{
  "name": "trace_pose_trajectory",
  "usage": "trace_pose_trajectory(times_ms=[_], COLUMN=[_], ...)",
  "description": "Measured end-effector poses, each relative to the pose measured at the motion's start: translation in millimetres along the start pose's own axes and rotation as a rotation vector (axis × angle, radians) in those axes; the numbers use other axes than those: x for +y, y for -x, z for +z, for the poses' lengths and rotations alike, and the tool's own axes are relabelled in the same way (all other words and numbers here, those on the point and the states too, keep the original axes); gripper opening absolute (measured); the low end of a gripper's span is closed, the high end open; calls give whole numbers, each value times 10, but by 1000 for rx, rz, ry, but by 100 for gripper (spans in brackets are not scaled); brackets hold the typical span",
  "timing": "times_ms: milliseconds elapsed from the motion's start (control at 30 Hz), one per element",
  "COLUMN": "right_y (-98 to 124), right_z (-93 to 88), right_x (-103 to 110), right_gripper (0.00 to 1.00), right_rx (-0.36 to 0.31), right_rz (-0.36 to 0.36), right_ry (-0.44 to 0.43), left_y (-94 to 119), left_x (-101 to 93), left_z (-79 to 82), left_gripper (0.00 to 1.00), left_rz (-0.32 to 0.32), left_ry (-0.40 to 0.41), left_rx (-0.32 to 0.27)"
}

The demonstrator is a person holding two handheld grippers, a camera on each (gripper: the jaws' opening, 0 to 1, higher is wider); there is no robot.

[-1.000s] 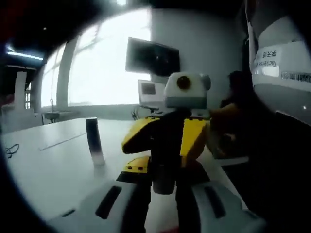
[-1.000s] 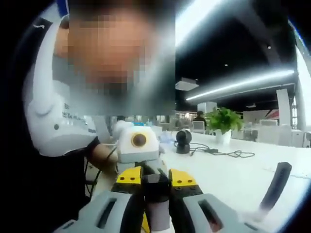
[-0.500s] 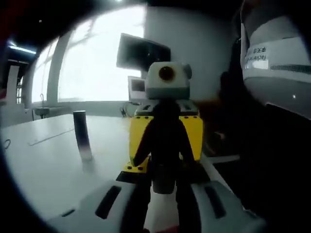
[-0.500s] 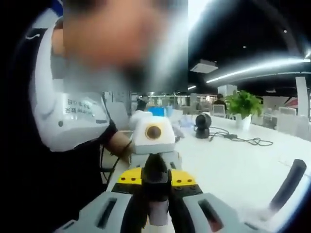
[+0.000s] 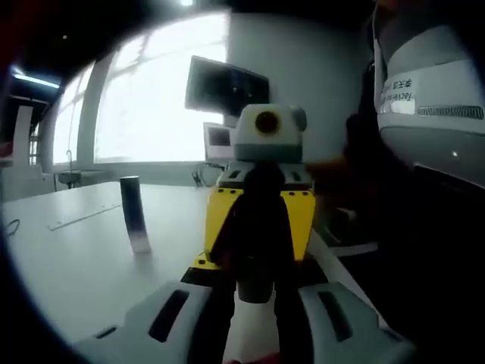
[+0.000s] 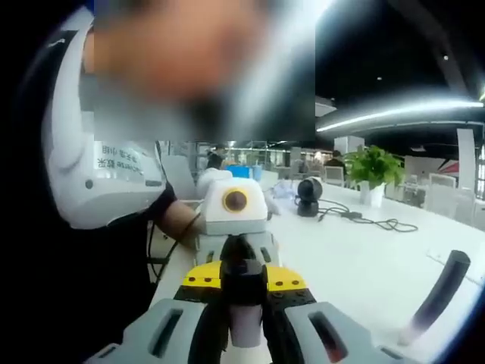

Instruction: Pick up cosmetic bottle twist off cap place on table pick up cap screw tight cap place on table

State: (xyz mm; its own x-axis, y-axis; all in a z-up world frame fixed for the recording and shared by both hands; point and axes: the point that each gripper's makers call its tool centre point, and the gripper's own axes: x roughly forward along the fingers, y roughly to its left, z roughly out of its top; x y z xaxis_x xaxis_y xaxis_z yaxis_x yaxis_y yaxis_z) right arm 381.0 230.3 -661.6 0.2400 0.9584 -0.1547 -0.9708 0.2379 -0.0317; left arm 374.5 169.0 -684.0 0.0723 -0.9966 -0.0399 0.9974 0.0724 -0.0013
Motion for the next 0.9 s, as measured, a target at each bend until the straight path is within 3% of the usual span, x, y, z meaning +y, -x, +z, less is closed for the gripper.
trace_pose_trajectory(times_ms=[367, 667, 900], right_y=[-19, -46, -87], right_z=[-80, -47, -36], right_x=[-107, -274, -365], right_gripper=[11, 11, 11], right_rx=[-10, -60, -78], right_rz=[-29, -74, -110], right_ry=[13, 21, 17], left_y=[-15, 7, 52], left_x=[118, 301, 418], left_z=[-85, -66, -87], left_gripper=[10, 11, 12], left_rz=[43, 119, 176], left_ry=[-16, -12, -9], left_rx=[14, -16, -6])
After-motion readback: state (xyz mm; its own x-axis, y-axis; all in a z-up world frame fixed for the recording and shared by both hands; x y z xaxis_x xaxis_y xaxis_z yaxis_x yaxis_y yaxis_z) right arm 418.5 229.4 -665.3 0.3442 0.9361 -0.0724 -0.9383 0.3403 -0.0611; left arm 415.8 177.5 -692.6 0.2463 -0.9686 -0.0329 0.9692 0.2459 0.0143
